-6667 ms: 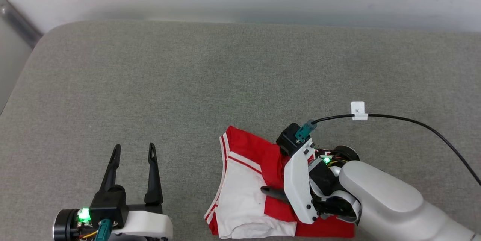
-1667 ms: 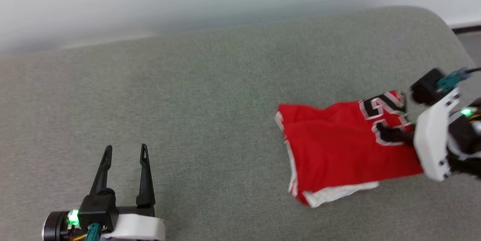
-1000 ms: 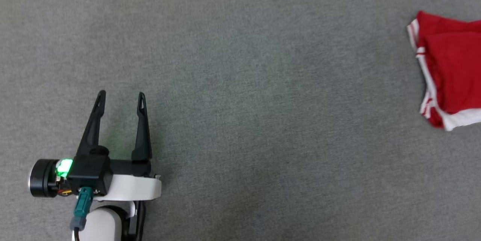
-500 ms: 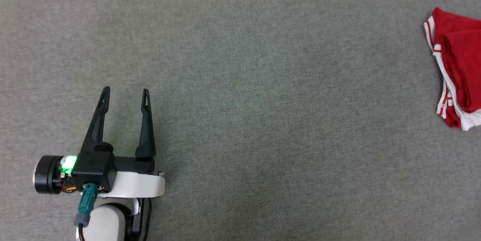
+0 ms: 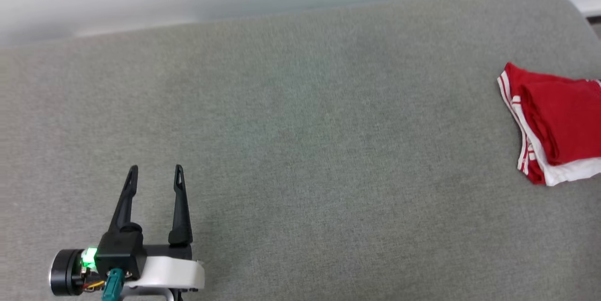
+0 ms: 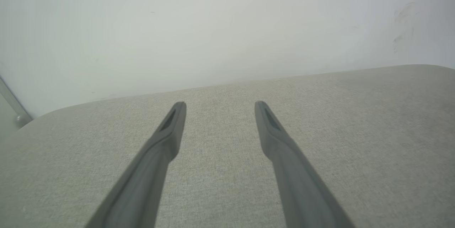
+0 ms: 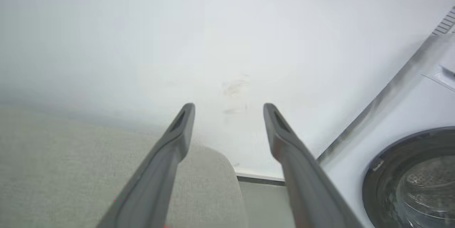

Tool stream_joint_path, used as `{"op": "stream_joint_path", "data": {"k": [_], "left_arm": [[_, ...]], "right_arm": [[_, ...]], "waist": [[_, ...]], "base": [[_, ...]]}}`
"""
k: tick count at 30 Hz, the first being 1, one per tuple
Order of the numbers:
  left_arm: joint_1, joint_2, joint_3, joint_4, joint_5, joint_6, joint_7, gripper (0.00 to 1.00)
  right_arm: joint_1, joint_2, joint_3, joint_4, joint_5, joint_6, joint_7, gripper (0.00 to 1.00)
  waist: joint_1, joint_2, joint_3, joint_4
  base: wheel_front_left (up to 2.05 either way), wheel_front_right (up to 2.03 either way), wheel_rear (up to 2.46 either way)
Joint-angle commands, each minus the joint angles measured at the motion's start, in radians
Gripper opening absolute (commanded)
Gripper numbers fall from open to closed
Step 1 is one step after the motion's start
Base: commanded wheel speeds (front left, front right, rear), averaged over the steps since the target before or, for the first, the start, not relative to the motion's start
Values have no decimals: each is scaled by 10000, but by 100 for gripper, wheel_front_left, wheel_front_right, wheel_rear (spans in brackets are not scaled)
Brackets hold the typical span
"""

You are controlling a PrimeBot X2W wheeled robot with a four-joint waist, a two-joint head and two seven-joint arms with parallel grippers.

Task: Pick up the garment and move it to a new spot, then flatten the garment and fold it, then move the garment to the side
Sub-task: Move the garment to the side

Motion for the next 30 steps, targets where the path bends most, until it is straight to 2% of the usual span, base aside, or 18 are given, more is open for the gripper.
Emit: {"op": "stream_joint_path", "data": {"k": [1,5,7,8,9,10,14,22,30], "left_arm": [[133,-14,12,-6,-28,14,-22,100],[356,-62,31,-2,-1,0,-22,100],[438,-83,53,-6,13,2,-22,100],[467,-109,16,33,29,-23,-22,100],[473,-126,8,44,32,-23,-22,100],[473,-126,8,44,32,-23,-22,100],[663,-159,-12,141,10,-43,-22,100],[982,-203,-28,283,-35,-98,-22,100],[1244,-244,-90,414,-43,-186,-22,100]], "right_arm": [[234,254,-274,-123,-258,-9,-383,100],[867,1345,-1727,-1028,-1227,-7,-942,100],[1415,1962,-2391,-2217,-1629,-7,-965,100],[2315,2522,-2914,-3316,-1956,-9,-955,100],[2732,2804,-3077,-3805,-2055,-7,-956,100],[2732,2804,-3077,-3805,-2055,-7,-956,100],[4137,3767,-3274,-5336,-2393,-7,-962,100],[6312,4924,-3282,-6010,-2405,-7,-963,100],[8011,5627,-3579,-6031,-2228,-7,-964,100]], "waist": [[0,-1,-443,130],[0,-1,-811,318],[0,-1,-938,427],[0,-1,-1088,572],[0,-1,-1161,639],[0,-1,-1161,639],[0,-1,-1458,879],[0,-1,-2018,1269],[0,-1,-2338,1479]], "base": [[0,0,0],[0,0,0],[0,0,0],[0,0,0],[0,0,0],[0,0,0],[0,0,0],[0,0,0],[0,0,0]]}}
